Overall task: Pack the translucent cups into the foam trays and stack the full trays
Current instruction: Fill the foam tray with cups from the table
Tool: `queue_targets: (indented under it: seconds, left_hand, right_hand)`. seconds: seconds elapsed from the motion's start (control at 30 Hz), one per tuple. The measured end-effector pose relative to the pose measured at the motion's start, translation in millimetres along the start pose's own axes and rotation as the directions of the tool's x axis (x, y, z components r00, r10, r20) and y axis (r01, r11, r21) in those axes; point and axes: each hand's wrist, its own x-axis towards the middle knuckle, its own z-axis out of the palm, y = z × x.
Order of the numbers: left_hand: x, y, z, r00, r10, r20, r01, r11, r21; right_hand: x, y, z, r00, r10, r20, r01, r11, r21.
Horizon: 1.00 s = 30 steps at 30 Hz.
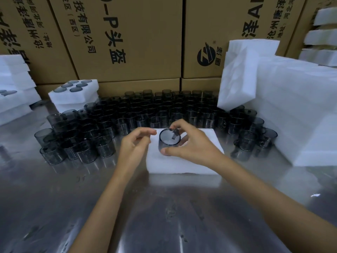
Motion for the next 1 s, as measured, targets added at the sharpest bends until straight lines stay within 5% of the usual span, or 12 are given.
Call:
queue_targets:
  seconds: [0.23,0.5,0.77,1.0]
  left_hand:
    - [-11,-2,-3,0.981,-0.006,0.192,0.031,0.991,-0.127]
    - [-10,-7,0,0.991,-0.039,0.131,0.042,0.999,-0.018]
    - [-14,-6,-1,0.994,-0.066,0.087,0.057,0.993,0.100]
    - [-18,-6,3,0.996,-0.055,0.065,0.041,0.978,0.204]
  right_hand:
    - [2,3,34,0.994,-0.023,-0.104,0.017,0.999,-0.050]
    - [-3,10,41,0.982,-0.082,-0.172,0.042,0.974,-0.221]
    - [-16,15,39,0.983,-0.162,-0.090,0.085,0.827,-0.556]
    - [-16,27,29,0.980,-0.180,0.086,0.197,0.814,-0.546]
